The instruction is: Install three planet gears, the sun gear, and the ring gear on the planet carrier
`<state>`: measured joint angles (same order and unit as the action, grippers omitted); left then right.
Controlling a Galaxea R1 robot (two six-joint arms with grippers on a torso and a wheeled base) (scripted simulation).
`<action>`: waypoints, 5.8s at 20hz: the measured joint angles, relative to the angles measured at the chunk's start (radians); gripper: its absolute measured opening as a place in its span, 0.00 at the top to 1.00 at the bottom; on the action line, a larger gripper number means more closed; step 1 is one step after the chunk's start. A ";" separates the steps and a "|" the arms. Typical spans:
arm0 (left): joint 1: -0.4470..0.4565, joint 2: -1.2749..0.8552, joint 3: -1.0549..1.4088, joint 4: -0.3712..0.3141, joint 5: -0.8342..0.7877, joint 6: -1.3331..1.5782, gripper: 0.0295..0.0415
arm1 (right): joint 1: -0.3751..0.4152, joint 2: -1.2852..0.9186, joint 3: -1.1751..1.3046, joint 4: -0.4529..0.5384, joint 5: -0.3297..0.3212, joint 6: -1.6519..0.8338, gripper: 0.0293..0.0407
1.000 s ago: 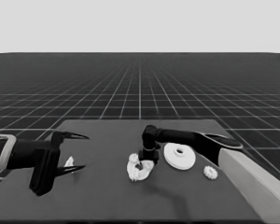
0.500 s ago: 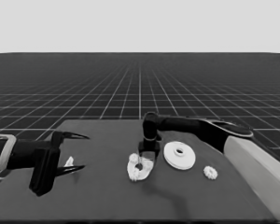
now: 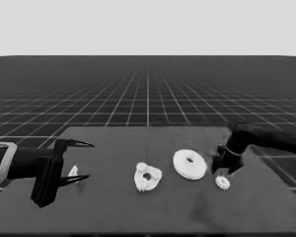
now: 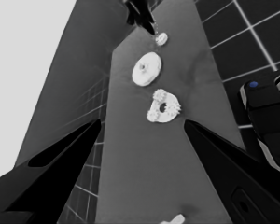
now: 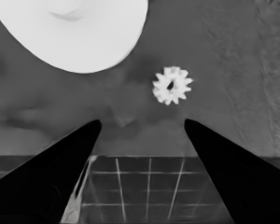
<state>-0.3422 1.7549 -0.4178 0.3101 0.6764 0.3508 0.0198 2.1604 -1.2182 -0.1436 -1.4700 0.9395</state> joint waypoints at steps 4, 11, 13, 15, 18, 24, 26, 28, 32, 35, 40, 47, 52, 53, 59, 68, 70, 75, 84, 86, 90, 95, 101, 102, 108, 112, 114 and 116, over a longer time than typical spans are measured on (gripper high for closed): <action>0.000 0.000 0.000 0.000 0.000 0.000 0.25 | 0.001 -0.047 -0.107 0.017 0.016 -0.143 0.19; 0.000 0.000 0.000 0.000 0.000 0.000 0.25 | -0.198 0.014 -0.236 -0.110 0.171 -0.188 0.19; 0.000 0.000 0.000 0.000 0.000 0.000 0.25 | -0.207 0.019 -0.245 -0.115 0.179 -0.190 0.19; 0.000 0.000 0.000 0.000 0.000 0.000 0.25 | -0.209 0.021 -0.248 -0.117 0.181 -0.191 0.19; 0.000 0.000 0.000 0.000 0.000 0.000 0.25 | -0.210 0.021 -0.250 -0.118 0.182 -0.191 0.82; 0.000 0.000 0.000 0.000 0.000 0.000 0.25 | -0.210 0.022 -0.250 -0.118 0.183 -0.191 0.86; 0.000 0.000 0.000 0.000 0.000 0.000 0.25 | -0.210 0.022 -0.250 -0.118 0.183 -0.191 0.86; 0.000 0.000 0.000 0.000 0.000 0.000 0.25 | -0.080 -0.036 -0.144 -0.036 0.076 -0.166 0.86; 0.000 0.000 0.000 0.000 0.000 0.000 0.25 | -0.007 -0.048 -0.124 0.013 0.025 -0.163 0.86; 0.000 0.000 0.000 0.000 0.000 0.000 0.25 | 0.000 -0.049 -0.123 0.018 0.020 -0.163 0.86; 0.000 0.000 0.000 0.000 0.000 0.000 0.25 | 0.013 0.751 -0.261 -0.021 -0.082 0.507 0.86; 0.000 0.000 0.000 0.000 0.000 0.000 0.25 | -0.034 0.938 -0.556 -0.061 -0.052 0.390 0.86; 0.000 0.000 0.000 0.000 0.000 0.000 0.25 | -0.105 0.955 -0.611 -0.122 -0.027 0.358 0.86; 0.000 0.000 0.000 0.000 0.000 0.000 0.25 | -0.106 0.955 -0.613 -0.124 -0.026 0.357 0.86; 0.000 0.000 0.000 0.000 0.000 0.000 0.25 | -0.117 0.955 -0.616 -0.126 -0.025 0.375 0.86; 0.000 0.000 0.000 0.000 0.000 0.000 0.25 | -0.117 0.956 -0.615 -0.126 -0.025 0.467 0.86; 0.000 0.000 0.000 0.000 0.000 0.000 0.25 | -0.117 0.956 -0.615 -0.126 -0.025 0.488 0.86; 0.000 0.000 0.000 0.000 0.000 0.000 0.25 | -0.117 0.956 -0.616 -0.126 -0.025 0.540 0.86; 0.000 0.000 0.000 0.000 0.000 0.000 0.25 | -0.124 0.954 -0.617 -0.126 -0.025 0.634 0.86; 0.000 0.000 0.000 0.000 0.000 0.000 0.25 | -0.124 0.954 -0.617 -0.126 -0.025 0.655 0.86; 0.000 0.000 0.000 0.000 0.000 0.000 0.25 | -0.124 0.954 -0.617 -0.126 -0.025 0.697 0.86; 0.000 0.000 0.000 0.000 0.000 0.000 0.25 | -0.124 0.954 -0.617 -0.126 -0.025 0.749 0.86; 0.000 0.000 0.000 0.000 0.000 0.000 0.25 | -0.124 0.954 -0.617 -0.126 -0.025 0.812 0.86; 0.000 0.000 0.000 0.000 0.000 0.000 0.25 | -0.124 0.954 -0.617 -0.126 -0.025 0.823 0.86; 0.000 0.000 0.000 0.000 0.000 0.000 0.25 | -0.124 0.954 -0.617 -0.126 -0.025 0.886 0.86; 0.000 0.000 0.000 0.000 0.000 0.000 0.25 | -0.124 0.954 -0.617 -0.126 -0.025 0.927 0.86; 0.000 0.000 0.000 0.000 0.000 0.000 0.25 | -0.124 0.954 -0.617 -0.126 -0.025 0.948 0.86; 0.000 0.000 0.000 0.000 0.000 0.000 0.25 | -0.124 0.954 -0.617 -0.126 -0.025 0.969 0.86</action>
<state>-0.3422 1.7549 -0.4178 0.3101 0.6764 0.3508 -0.1039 3.1145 -1.8351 -0.2697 -1.4948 1.9088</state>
